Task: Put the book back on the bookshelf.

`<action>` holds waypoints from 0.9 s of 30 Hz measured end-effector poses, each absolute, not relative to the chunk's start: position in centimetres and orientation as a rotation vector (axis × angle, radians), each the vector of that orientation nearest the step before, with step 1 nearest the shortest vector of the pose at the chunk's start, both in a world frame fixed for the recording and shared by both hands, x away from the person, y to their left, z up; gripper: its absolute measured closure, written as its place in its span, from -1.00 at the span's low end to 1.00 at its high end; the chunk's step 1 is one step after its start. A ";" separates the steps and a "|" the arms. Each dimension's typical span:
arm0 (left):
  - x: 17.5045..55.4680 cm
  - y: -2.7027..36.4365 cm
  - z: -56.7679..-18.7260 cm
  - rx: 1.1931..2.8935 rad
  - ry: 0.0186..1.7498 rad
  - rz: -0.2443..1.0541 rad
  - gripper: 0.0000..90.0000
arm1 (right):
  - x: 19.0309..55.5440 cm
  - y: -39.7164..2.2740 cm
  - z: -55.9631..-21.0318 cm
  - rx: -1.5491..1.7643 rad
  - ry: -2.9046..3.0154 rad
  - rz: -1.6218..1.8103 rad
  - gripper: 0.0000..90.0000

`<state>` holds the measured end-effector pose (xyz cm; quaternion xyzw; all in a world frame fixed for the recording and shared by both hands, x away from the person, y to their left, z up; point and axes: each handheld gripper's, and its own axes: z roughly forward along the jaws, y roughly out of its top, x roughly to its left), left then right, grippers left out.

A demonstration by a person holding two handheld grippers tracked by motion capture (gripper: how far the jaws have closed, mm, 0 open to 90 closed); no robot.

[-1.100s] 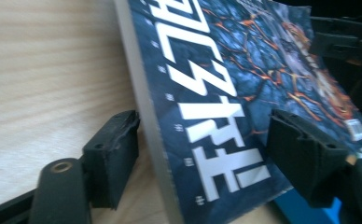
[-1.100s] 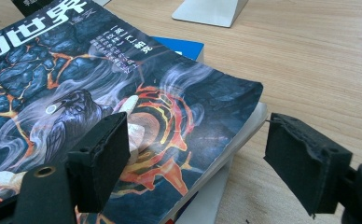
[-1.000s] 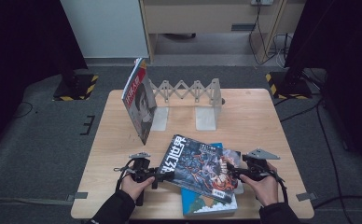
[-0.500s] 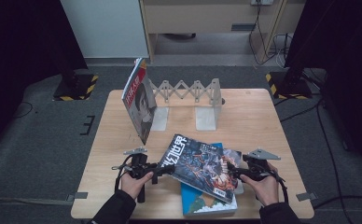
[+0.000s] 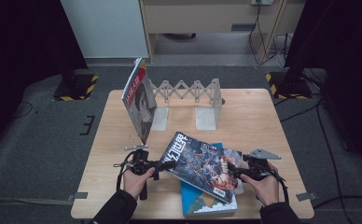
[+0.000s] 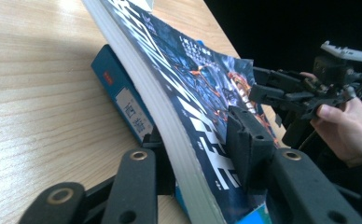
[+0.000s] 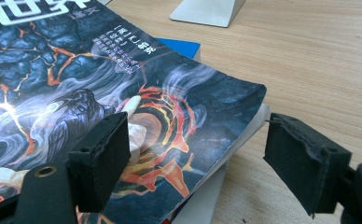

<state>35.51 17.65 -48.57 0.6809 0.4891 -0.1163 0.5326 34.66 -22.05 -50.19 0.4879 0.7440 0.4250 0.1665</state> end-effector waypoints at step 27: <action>36.3 17.2 -43.4 1.538 1.163 -0.230 0.75 | 35.2 -25.1 -49.6 1.434 2.051 1.148 -0.45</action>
